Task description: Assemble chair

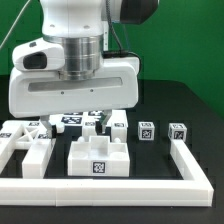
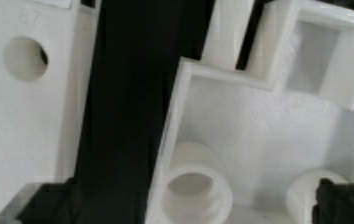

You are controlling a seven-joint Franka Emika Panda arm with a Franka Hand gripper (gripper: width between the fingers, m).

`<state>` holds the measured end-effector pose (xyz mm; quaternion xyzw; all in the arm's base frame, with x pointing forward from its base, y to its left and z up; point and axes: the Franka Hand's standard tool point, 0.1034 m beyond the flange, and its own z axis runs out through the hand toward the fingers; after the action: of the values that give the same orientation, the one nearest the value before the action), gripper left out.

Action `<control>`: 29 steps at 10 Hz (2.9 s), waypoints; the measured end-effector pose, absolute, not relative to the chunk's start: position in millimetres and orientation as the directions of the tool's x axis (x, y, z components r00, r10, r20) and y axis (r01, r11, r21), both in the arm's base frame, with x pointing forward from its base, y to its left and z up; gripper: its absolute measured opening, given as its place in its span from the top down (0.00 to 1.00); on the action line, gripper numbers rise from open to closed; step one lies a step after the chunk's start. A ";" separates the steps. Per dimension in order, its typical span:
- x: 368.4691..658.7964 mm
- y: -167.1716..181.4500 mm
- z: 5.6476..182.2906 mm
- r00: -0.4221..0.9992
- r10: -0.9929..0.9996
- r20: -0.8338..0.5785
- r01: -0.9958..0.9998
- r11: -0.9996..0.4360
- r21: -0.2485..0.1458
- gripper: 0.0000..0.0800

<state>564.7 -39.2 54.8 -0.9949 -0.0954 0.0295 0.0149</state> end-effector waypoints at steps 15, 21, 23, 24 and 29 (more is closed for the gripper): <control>556.2 -39.2 17.5 0.987 0.143 -0.073 0.141 -0.989 -0.038 0.96; 557.6 -36.4 17.4 0.989 0.128 -0.074 0.125 -0.991 -0.038 0.96; 583.2 -10.7 18.1 0.993 0.098 -0.060 0.096 -0.995 -0.034 0.96; 591.4 -1.5 18.1 0.994 0.083 -0.067 0.081 -0.996 -0.035 0.96; 621.6 36.4 19.1 0.996 0.064 -0.068 0.061 -0.997 -0.039 0.96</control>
Offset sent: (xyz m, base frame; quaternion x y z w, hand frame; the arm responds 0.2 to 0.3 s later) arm 0.0068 0.0033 -0.0222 0.0203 0.0279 0.0117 0.9993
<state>621.6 36.4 19.1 -0.9987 -0.0313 0.0347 0.0187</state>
